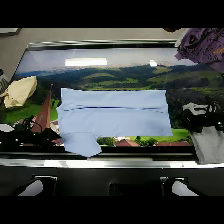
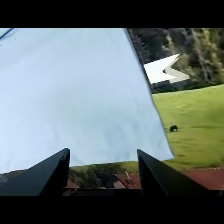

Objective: Fold the clothes and pants, and hang the long-sleeved shirts on hangers.

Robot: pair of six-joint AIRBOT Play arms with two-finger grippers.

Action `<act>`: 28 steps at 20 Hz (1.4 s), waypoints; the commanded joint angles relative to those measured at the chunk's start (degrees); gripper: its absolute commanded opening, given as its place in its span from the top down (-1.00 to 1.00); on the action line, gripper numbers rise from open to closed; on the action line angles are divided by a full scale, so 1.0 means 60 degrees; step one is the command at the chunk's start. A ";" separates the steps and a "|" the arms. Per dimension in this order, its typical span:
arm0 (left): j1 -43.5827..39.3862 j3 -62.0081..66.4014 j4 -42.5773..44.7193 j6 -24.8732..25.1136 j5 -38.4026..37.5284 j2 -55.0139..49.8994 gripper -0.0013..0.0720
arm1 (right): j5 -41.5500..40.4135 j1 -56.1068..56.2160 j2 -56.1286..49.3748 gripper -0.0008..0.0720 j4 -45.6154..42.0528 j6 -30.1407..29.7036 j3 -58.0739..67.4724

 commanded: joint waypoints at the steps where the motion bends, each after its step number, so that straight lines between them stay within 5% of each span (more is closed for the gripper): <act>1: -0.0590 -0.0732 -0.0288 0.0171 0.0324 0.0157 -0.54 | -0.0066 -0.0018 0.0055 -0.35 0.0277 -0.0080 -0.0124; 14: -0.1599 -0.1439 -0.0648 0.0022 0.0506 0.0062 -0.46 | 0.0051 -0.0018 0.0055 -0.34 0.0346 0.0022 -0.0124; 15: -0.1599 -0.1486 -0.0637 0.0029 0.0506 0.0022 -0.32 | 0.0055 -0.0018 0.0055 -0.34 0.0342 0.0047 -0.0124; 17: -0.1599 -0.1494 -0.0652 0.0029 0.0612 0.0022 0.61 | 0.0051 -0.0018 0.0055 -0.34 0.0288 0.0091 -0.0127; 18: -0.1599 -0.1494 -0.0648 0.0025 0.0692 0.0022 0.89 | 0.0051 -0.0018 0.0055 -0.34 0.0182 0.0160 -0.0135; 28: -0.1599 -0.1490 -0.0637 0.0109 0.0758 0.0036 0.90 | -0.0433 -0.0015 -0.1115 -0.35 -0.0765 -0.0095 -0.0860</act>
